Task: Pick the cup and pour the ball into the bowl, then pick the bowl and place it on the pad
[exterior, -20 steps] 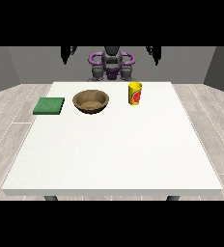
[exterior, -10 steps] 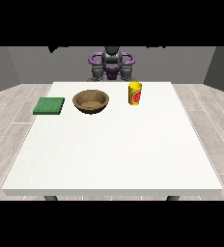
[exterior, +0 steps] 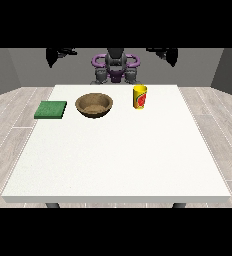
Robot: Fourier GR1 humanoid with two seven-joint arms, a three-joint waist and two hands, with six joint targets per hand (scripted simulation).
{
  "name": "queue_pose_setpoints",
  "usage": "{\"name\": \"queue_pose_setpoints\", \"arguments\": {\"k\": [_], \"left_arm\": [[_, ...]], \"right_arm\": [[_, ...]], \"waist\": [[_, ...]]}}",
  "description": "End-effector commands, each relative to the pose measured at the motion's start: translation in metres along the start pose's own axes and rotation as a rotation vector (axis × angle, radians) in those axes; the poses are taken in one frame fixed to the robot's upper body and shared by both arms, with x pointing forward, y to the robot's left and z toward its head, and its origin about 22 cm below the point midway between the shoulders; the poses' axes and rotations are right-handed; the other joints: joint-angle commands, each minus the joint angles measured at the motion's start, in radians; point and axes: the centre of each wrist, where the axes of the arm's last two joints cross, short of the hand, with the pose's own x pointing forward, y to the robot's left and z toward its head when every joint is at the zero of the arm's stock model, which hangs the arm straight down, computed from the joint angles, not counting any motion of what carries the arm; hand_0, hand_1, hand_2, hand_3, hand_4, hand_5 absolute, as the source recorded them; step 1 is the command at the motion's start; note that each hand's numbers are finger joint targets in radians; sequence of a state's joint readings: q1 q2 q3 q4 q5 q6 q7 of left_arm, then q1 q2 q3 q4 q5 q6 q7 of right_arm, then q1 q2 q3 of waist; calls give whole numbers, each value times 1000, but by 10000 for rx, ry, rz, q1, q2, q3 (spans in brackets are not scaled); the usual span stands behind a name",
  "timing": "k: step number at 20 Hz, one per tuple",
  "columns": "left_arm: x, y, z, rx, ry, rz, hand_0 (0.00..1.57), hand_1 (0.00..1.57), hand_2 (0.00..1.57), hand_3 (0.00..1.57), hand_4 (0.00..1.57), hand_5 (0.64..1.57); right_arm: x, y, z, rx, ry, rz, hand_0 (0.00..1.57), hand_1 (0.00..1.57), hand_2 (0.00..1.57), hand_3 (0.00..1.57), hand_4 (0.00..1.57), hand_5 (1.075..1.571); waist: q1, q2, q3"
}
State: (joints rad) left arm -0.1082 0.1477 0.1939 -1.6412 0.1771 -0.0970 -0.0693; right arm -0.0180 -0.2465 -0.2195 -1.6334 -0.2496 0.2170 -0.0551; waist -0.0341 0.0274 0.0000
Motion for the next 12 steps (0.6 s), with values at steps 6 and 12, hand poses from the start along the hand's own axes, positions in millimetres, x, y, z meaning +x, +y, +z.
{"name": "queue_pose_setpoints", "arguments": {"k": [6,12], "left_arm": [[-68,-23,7,158,-898,-74,0,0,0,0,0,1523],[-109,-54,16,506,-1233,-393,0,0,0,0,0,1523]], "right_arm": [[-7,22,-24,-21,-953,-148,0,0,0,0,0,1571],[7,-23,-30,425,-1546,152,0,0,0,0,0,1570]], "waist": [[-120,1289,-4],[-670,1824,-2]]}}
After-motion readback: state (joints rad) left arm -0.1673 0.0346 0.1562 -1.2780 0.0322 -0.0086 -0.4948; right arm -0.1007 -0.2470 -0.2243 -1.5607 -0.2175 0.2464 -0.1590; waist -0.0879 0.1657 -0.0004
